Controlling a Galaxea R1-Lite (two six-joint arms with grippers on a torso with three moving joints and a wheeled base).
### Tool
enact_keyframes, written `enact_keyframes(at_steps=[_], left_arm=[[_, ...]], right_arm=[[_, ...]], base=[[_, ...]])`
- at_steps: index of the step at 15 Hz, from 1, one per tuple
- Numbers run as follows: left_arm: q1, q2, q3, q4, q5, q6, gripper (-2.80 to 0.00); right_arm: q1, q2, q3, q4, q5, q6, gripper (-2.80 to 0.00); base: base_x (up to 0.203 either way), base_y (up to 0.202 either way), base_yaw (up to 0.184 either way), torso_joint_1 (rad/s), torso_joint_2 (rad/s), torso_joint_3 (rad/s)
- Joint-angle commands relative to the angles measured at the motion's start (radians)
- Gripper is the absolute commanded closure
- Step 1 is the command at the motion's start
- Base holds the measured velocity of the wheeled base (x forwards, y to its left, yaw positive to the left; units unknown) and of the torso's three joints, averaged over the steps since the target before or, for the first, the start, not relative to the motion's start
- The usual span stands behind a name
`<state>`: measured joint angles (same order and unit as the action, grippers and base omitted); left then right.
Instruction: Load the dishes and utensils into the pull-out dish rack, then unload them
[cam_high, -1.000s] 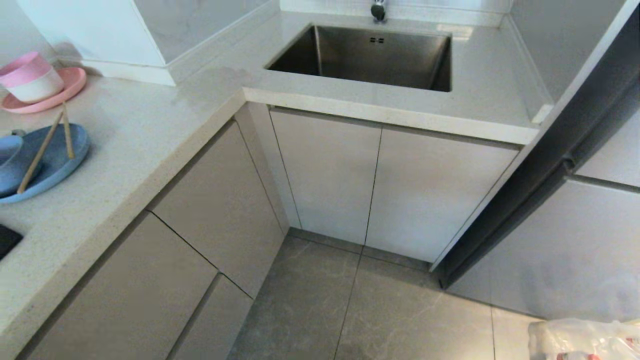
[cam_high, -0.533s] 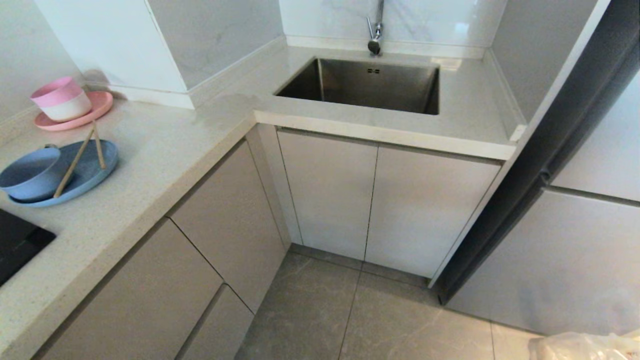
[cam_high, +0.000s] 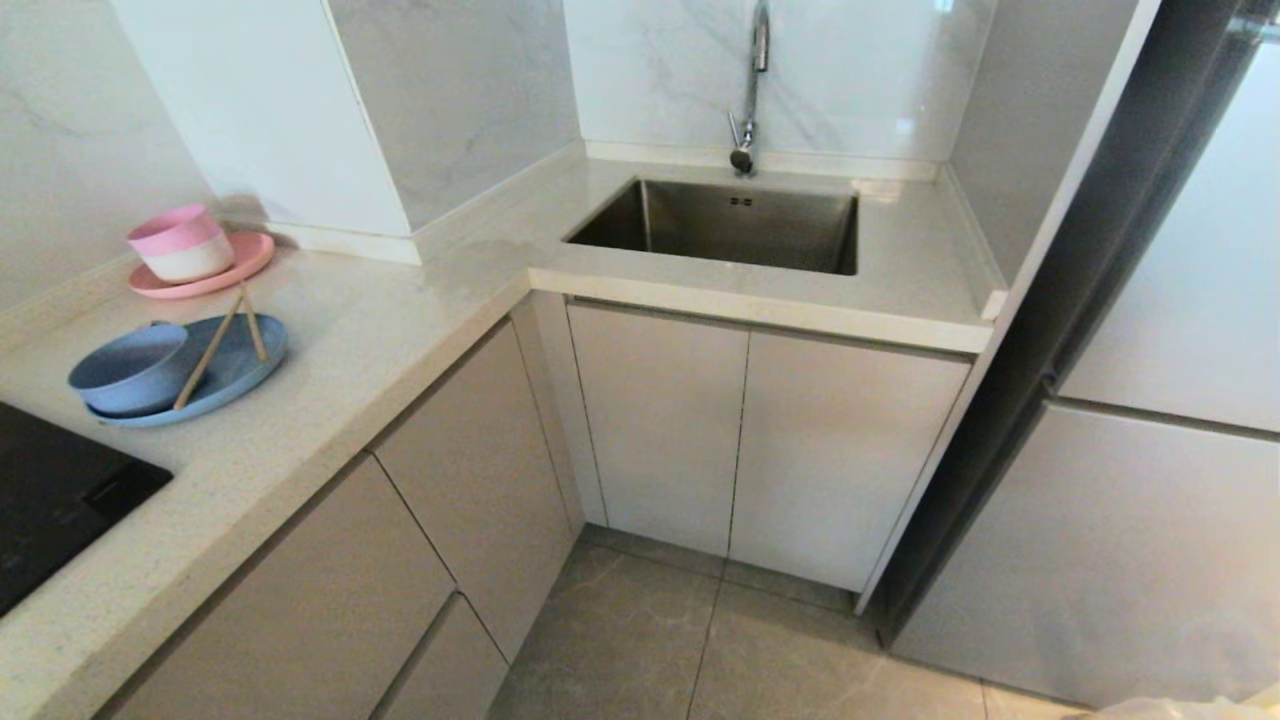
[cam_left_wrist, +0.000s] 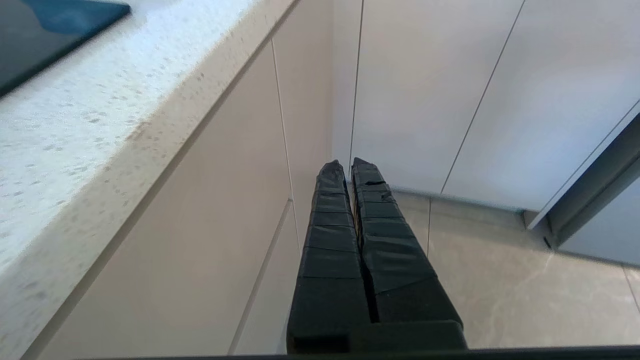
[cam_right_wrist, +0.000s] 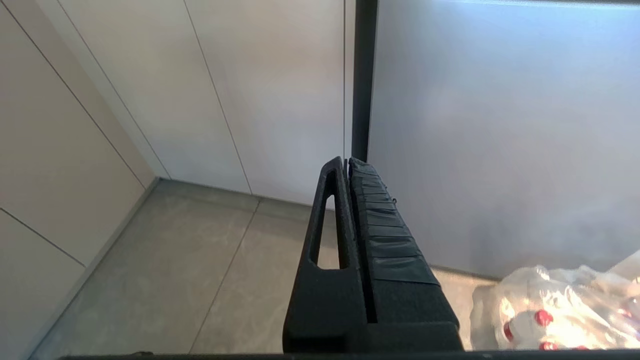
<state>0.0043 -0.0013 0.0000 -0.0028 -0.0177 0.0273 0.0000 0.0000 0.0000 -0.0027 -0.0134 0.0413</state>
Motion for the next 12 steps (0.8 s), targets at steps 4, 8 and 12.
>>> enact_keyframes(at_steps=[4,8,12], left_arm=[[0.002,0.0,0.0,0.0,0.001,0.0,0.0],[0.0,-0.002,0.0,0.0,0.001,0.005,0.0],[0.0,-0.001,0.0,0.003,0.001,-0.001,0.0]], right_arm=[[0.0,0.001,0.0,0.0,0.0,0.0,0.0],[0.0,0.002,0.0,0.0,0.0,0.0,0.0],[0.0,0.002,0.0,0.0,0.0,0.0,0.0]], base=[[0.0,0.0,0.0,0.007,0.0,0.199],[0.0,0.0,0.0,0.002,0.0,0.203],[0.0,0.0,0.0,0.001,0.0,0.105]])
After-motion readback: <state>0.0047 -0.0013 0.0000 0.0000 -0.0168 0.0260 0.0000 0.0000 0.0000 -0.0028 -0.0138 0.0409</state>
